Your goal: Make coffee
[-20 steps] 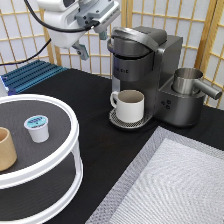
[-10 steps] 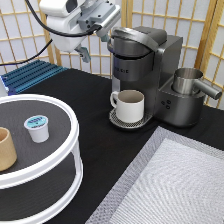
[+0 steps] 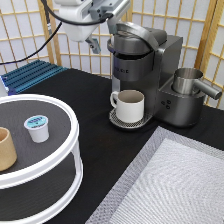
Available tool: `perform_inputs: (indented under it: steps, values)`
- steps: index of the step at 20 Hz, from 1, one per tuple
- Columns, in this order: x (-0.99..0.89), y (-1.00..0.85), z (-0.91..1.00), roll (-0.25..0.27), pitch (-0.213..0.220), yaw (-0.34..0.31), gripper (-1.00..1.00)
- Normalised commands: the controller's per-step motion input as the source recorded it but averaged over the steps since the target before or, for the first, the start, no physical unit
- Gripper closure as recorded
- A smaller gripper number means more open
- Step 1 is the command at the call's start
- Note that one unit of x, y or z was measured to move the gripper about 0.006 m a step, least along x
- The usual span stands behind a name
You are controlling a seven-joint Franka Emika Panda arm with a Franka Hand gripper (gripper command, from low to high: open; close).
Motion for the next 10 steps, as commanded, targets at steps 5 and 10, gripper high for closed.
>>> perform_inputs:
  steps: [5,10]
  values:
    - [0.45,0.54,0.54,-0.119,0.029,-0.008,-1.00]
    - [0.38,0.61,0.40,-0.179,0.110,-0.025,-1.00]
